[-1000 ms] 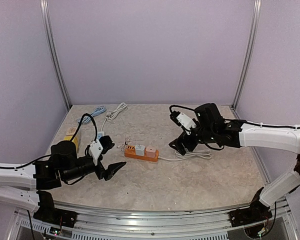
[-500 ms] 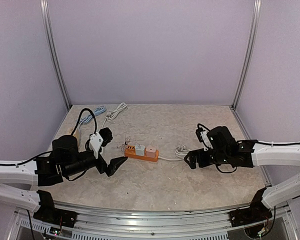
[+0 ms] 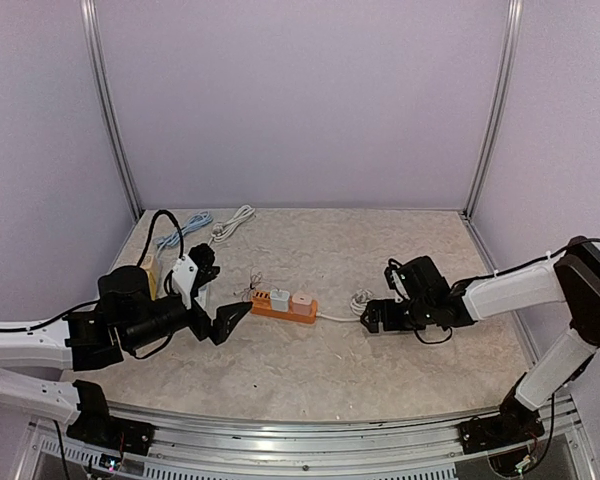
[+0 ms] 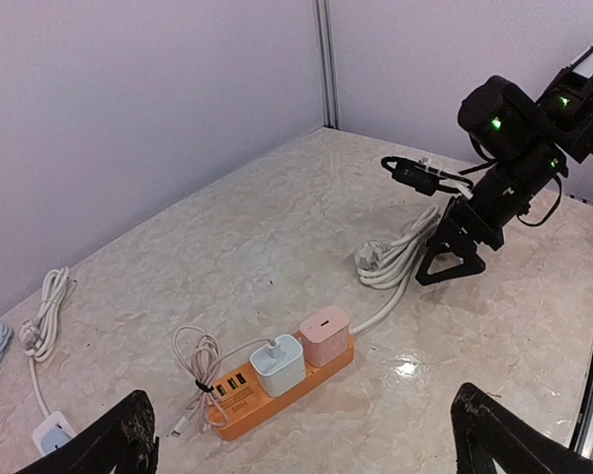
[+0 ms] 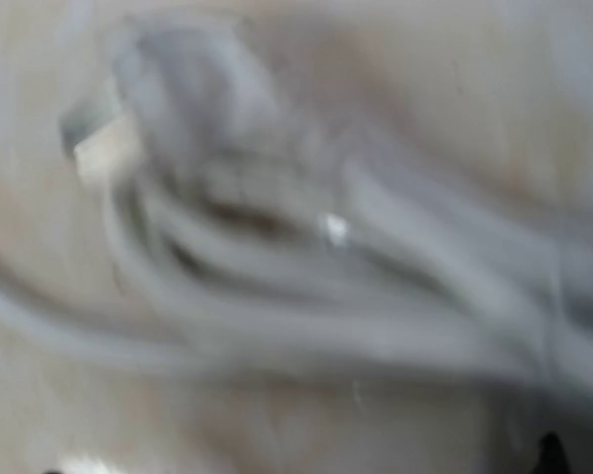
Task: Insert the plug
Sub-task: Adjust the socket at the center of the board.
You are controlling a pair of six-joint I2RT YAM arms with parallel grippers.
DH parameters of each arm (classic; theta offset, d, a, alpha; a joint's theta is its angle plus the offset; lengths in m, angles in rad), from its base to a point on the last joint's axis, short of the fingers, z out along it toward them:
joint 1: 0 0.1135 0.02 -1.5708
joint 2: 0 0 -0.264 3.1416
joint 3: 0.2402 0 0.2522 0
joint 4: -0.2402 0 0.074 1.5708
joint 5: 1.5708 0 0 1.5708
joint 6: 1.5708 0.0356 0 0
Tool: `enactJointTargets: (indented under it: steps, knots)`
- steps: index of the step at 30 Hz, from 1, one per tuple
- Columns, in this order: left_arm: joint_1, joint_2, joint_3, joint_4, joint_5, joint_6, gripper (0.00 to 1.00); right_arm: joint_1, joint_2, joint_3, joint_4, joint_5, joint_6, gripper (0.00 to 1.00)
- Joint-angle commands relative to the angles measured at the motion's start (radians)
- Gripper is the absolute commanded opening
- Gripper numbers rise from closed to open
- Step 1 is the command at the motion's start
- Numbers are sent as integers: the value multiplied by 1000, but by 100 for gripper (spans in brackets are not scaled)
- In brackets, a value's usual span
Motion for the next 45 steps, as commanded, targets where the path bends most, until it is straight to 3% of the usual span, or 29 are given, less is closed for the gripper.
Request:
enactJointTargets:
  steps: [1, 7, 13, 20, 23, 27, 36, 41, 45]
  knots:
    - [7, -13, 1, -19, -24, -20, 99, -52, 102, 53, 129, -103, -10, 100]
    - [7, -10, 11, -31, -31, -22, 99, -118, 255, 164, 202, -180, -40, 100]
    - [10, -5, 15, -30, -43, -40, 99, -172, 501, 411, 197, -263, -68, 94]
    - [10, -10, 23, -55, -55, -62, 99, -187, 916, 1001, 30, -416, -85, 87]
    - [8, -10, 31, -76, -63, -73, 99, -186, 1014, 1211, -56, -453, -87, 87]
    - [-4, -41, 30, -119, -73, -109, 99, -184, 911, 1153, -61, -403, -128, 90]
    - [0, -59, -7, -51, -65, -99, 99, -186, 613, 775, 23, -376, -167, 93]
    - [2, -18, 2, -19, -56, -91, 99, -186, 645, 780, 38, -400, -149, 92]
    - [1, -18, -2, -21, -56, -105, 99, -186, 741, 922, 1, -402, -152, 91]
